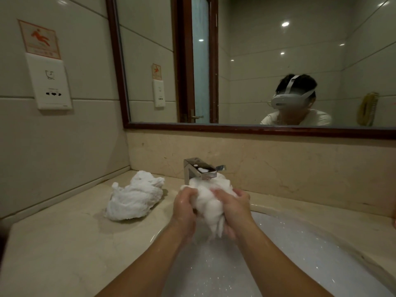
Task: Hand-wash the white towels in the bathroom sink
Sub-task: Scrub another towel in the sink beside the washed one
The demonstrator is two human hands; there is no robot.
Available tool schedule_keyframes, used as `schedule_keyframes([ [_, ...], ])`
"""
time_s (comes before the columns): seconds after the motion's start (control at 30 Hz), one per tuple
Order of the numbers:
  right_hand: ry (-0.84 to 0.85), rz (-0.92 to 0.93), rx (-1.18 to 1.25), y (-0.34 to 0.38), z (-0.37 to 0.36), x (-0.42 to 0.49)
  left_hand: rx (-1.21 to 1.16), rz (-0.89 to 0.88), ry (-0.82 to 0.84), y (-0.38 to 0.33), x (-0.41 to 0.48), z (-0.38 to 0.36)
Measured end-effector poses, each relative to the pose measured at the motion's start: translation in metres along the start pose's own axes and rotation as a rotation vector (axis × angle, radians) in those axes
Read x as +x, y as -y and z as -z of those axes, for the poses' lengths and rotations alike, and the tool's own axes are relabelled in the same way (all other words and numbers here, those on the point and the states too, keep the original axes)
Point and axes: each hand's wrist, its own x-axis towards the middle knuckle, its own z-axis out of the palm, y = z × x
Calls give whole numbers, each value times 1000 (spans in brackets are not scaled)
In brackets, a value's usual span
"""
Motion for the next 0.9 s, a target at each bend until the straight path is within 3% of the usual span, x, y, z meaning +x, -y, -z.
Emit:
schedule_keyframes([
  [0.1, -171, 43, 27, 0, 0, 3, 335, -109, -17, 10, 0, -1],
  [0.17, -155, 35, 138, -1, 2, 5, 418, -81, 28, 15, -1, -5],
  [0.3, -58, 32, 70, -2, 0, 1, 631, -106, -127, 15, 6, -6],
  [0.43, 45, 107, -353, -12, -8, -11, 644, -68, -243, 3, 3, 0],
  [0.7, -109, 115, -207, -10, 2, -5, 647, -86, -149, 1, -6, -3],
  [0.9, -52, 170, -307, -10, -8, -19, 568, -118, -25, 12, -5, -6],
])
